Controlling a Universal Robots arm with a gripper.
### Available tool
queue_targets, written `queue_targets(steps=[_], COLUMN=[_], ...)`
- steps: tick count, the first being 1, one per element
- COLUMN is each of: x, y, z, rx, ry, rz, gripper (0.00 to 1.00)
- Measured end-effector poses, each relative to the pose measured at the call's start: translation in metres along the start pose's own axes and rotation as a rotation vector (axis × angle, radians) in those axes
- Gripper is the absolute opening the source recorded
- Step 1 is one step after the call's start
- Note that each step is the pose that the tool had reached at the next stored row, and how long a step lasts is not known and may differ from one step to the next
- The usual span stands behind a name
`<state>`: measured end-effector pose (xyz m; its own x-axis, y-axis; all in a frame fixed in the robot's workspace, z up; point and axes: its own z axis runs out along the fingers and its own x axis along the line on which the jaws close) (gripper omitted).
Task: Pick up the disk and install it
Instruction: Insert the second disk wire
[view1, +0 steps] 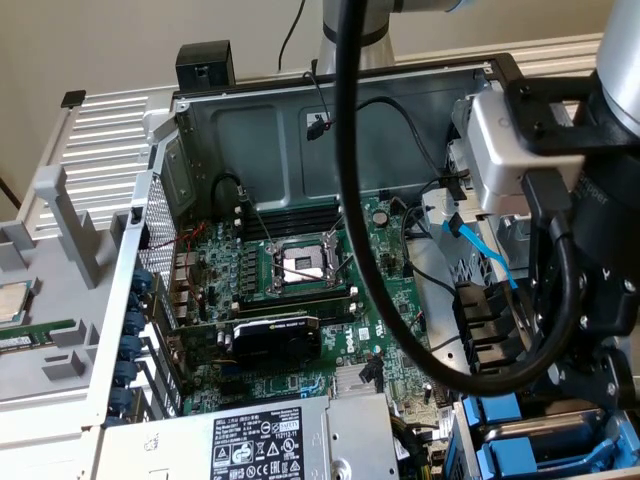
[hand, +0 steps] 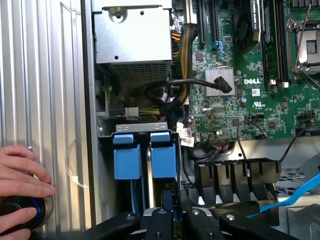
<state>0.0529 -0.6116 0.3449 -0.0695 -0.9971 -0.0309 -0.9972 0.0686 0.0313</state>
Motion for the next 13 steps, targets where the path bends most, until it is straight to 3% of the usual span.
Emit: queue_targets(steps=[13], x=[-0.0006], y=[0.0007], z=[0.0011], rx=[0.0034], ry=[-0.0001], rz=[0.000], gripper=[0.16])
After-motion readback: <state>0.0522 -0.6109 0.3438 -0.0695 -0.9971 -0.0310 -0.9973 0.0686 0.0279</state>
